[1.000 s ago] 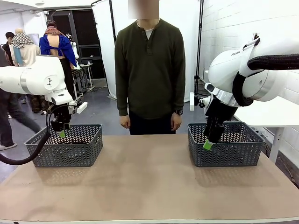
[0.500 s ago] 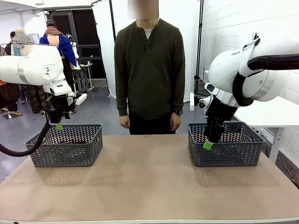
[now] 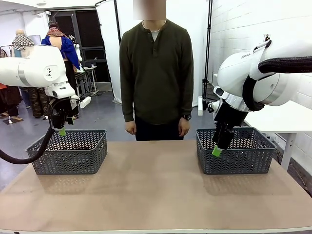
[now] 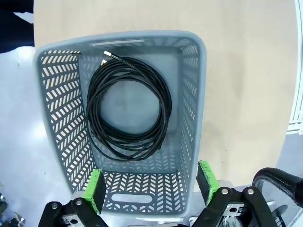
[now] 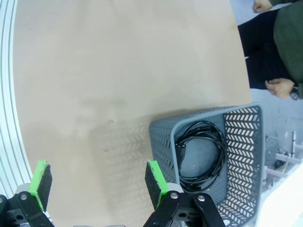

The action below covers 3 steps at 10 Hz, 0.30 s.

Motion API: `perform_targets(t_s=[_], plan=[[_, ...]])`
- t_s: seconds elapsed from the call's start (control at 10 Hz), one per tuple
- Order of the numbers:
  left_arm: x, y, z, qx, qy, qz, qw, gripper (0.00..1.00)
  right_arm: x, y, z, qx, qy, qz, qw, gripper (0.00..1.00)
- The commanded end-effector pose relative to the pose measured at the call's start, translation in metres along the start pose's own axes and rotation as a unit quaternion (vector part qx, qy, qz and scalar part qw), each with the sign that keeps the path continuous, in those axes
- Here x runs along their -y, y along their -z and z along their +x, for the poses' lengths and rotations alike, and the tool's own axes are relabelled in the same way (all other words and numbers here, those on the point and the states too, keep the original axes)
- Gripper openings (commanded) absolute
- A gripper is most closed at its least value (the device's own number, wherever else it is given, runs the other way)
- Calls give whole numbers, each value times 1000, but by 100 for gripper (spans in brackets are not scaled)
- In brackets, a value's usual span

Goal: Organize the cables according to human instructions.
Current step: Pick up a bundle of cables and place it in the basket indicated by the human.

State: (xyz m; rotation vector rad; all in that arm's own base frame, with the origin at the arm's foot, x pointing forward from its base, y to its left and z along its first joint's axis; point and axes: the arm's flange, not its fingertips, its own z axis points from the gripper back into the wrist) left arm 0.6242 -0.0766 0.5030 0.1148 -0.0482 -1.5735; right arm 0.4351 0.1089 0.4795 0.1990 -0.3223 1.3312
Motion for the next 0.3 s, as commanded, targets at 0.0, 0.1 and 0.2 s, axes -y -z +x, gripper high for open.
perform_targets(t_s=[0.0, 0.1, 0.2], plan=[[-1, 0, -2, -7, 10, 10, 1000, 100, 2, 1, 2, -4, 5, -4, 1000, 100], [-1, 0, -2, -7, 10, 10, 1000, 100, 2, 1, 2, -4, 5, -4, 1000, 100], [-1, 0, -2, -7, 10, 10, 1000, 100, 2, 1, 2, -4, 5, -4, 1000, 100]])
